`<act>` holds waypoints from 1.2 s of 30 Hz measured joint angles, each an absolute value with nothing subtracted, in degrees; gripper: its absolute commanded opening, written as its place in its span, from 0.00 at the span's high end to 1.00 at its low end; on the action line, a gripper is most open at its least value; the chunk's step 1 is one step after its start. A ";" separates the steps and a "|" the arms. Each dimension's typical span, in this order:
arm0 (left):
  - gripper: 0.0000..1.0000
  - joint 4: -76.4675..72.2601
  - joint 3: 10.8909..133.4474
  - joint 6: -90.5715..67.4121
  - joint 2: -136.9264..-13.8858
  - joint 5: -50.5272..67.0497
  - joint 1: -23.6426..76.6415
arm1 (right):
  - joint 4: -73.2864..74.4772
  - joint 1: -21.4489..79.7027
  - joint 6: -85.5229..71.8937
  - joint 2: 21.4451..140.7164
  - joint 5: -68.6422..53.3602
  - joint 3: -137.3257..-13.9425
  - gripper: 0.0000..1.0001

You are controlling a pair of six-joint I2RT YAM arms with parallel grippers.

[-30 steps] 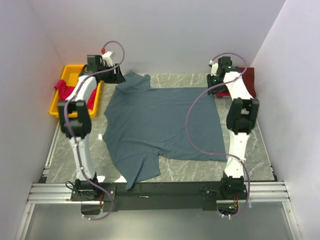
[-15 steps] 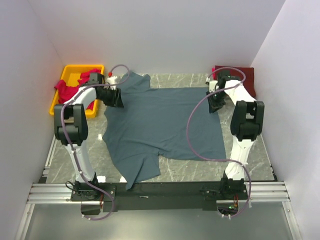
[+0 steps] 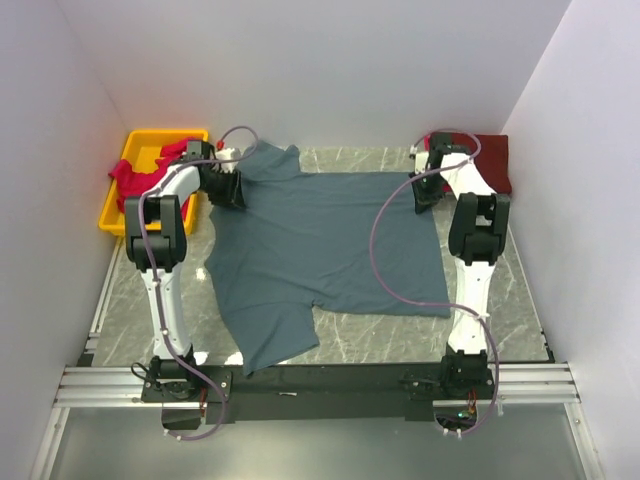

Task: Fold and stack the t-shirts
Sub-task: Flatten the tshirt out

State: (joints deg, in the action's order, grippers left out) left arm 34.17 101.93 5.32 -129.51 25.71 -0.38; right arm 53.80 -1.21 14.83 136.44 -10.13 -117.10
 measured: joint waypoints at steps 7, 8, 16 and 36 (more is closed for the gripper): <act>0.45 34.92 106.06 5.82 -131.59 25.08 -1.17 | 53.60 -1.21 12.82 142.02 -8.95 -128.86 0.72; 0.42 35.20 106.02 6.35 -131.41 25.34 -1.30 | 53.74 -1.21 12.84 141.64 -9.13 -129.40 0.69; 0.31 43.27 93.14 18.76 -111.37 33.34 -2.76 | 55.59 -0.99 19.09 120.05 -12.82 -110.50 0.30; 0.42 63.86 49.98 59.00 -72.53 39.77 -4.64 | 51.68 5.54 41.54 70.72 -2.33 -40.71 0.59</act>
